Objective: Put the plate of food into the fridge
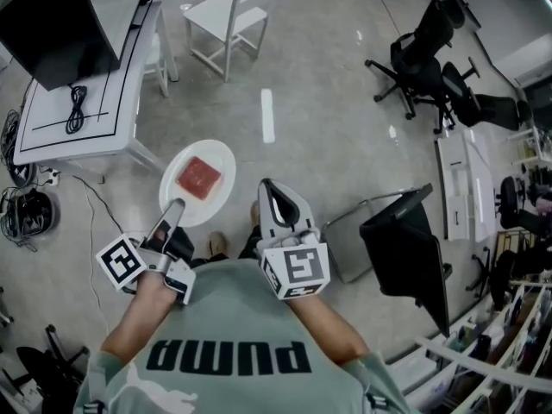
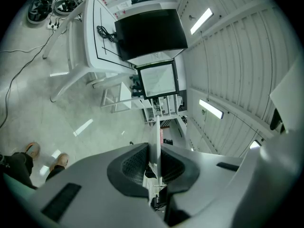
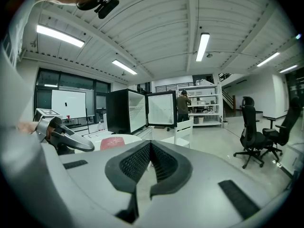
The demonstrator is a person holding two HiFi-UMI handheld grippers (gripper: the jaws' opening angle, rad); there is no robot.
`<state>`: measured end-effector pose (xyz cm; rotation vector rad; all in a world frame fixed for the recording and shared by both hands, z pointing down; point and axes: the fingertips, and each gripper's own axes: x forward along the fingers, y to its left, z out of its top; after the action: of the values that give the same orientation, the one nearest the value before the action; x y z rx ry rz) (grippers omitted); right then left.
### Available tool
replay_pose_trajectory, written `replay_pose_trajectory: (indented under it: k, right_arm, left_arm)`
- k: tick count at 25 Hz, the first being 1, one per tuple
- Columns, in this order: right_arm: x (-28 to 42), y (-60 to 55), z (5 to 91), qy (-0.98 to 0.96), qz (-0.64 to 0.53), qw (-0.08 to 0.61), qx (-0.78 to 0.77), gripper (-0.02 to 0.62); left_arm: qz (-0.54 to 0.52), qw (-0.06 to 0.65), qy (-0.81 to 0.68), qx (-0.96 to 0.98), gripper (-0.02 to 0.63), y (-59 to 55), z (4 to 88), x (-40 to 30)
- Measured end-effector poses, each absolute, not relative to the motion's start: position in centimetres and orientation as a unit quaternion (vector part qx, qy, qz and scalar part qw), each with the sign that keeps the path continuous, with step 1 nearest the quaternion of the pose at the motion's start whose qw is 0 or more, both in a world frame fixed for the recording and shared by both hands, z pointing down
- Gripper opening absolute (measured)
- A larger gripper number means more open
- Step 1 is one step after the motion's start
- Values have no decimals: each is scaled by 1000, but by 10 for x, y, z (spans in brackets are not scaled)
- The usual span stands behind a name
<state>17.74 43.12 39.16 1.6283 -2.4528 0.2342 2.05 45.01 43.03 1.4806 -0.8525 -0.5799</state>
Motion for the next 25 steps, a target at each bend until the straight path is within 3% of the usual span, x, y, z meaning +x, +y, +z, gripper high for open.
replay_pose_trajectory:
  k: [25]
  right_arm:
    - [234, 359, 383, -839, 83, 97, 528, 5]
  left_arm:
    - [-269, 616, -388, 631, 37, 383, 419, 77]
